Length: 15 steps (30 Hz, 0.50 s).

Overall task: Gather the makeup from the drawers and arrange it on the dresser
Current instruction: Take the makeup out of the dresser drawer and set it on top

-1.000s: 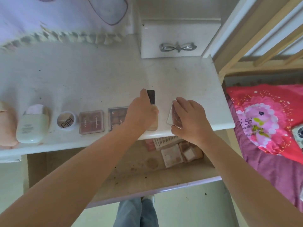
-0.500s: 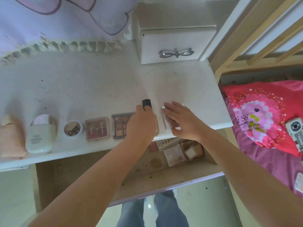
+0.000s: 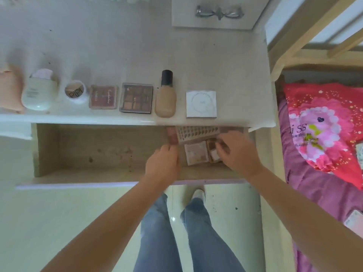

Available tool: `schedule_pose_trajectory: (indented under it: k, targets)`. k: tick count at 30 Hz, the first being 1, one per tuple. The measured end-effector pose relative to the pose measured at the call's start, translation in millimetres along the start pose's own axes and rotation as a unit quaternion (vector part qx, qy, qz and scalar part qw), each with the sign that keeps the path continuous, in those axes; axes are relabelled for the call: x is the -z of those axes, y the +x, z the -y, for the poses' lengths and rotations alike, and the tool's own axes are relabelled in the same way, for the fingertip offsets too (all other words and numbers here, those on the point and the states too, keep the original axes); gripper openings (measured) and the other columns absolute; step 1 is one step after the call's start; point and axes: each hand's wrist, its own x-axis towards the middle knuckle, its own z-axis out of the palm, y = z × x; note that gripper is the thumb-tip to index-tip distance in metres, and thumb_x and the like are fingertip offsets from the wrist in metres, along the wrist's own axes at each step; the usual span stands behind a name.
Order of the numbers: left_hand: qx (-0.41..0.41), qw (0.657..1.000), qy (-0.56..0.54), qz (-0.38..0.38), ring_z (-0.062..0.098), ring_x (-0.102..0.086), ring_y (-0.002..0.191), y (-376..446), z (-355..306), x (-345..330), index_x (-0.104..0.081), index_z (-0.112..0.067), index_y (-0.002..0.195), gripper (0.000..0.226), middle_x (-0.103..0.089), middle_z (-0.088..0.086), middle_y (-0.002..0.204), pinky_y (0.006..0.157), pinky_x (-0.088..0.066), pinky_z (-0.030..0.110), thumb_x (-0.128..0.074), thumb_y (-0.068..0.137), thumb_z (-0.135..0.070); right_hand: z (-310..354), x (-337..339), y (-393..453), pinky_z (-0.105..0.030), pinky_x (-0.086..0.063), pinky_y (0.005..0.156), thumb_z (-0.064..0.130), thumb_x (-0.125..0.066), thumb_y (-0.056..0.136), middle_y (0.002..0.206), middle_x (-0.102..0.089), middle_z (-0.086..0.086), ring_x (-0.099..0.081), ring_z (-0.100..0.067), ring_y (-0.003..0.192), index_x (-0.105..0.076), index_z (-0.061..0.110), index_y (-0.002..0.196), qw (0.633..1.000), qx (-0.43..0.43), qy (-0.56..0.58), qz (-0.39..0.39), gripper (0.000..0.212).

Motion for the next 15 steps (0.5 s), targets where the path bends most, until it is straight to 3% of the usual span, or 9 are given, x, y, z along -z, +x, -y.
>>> schedule_pose_trajectory:
  k: [2,4,8,11,15]
  targets:
    - [0.036,0.997,-0.01,0.067,0.032,-0.054,0.106,4.3,-6.4,-20.0,-0.049,-0.005,0.118,0.029,-0.051,0.014,0.118,0.081,-0.046,0.037,-0.04,0.092,-0.012,-9.5,-9.1,-13.3,-0.03,-0.049,0.074,0.026,-0.053,0.085,0.099,-0.064,-0.014,-0.061,-0.03,0.092,-0.061,0.004,0.104,0.976,-0.105,-0.016,0.188,0.031]
    - [0.052,0.995,-0.022,0.079,0.033,-0.054,0.108,10.2,-18.0,-30.1,-0.048,-0.004,0.119,0.03,-0.051,0.015,0.12,0.082,-0.046,0.037,-0.043,0.09,-0.009,-17.9,-23.2,-17.0,-0.034,-0.043,0.088,0.037,-0.054,0.087,0.122,-0.052,-0.016,-0.052,-0.031,0.11,-0.046,0.007,0.124,0.921,-0.22,-0.016,0.321,0.049]
    - [0.034,0.997,-0.006,0.068,0.032,-0.048,0.117,29.6,-41.4,-37.8,-0.039,-0.005,0.131,0.045,-0.044,0.017,0.13,0.089,-0.045,0.038,-0.047,0.087,-0.002,-17.7,-50.7,-10.5,-0.039,-0.041,0.096,0.044,-0.057,0.085,0.139,-0.035,-0.021,-0.046,-0.034,0.121,-0.015,0.0,0.14,0.906,-0.275,-0.031,0.321,0.082]
    - [0.015,0.996,0.018,0.084,0.033,-0.039,0.126,41.8,-49.7,-44.6,-0.034,-0.005,0.134,0.047,-0.033,0.019,0.14,0.095,-0.042,0.04,-0.045,0.089,0.0,-20.7,-63.4,-7.8,-0.038,-0.043,0.095,0.037,-0.056,0.087,0.136,-0.037,-0.023,-0.046,-0.035,0.12,-0.016,-0.002,0.139,0.909,-0.273,-0.054,0.31,0.076]
    - [-0.02,0.995,0.079,0.064,0.034,-0.031,0.129,55.3,-51.8,-51.3,-0.037,-0.007,0.133,0.042,-0.031,0.019,0.138,0.099,-0.038,0.04,-0.042,0.091,-0.002,-26.2,-63.5,-8.8,-0.035,-0.043,0.092,0.035,-0.057,0.085,0.135,-0.036,-0.021,-0.049,-0.034,0.116,-0.023,0.001,0.136,0.914,-0.252,-0.044,0.314,0.071]
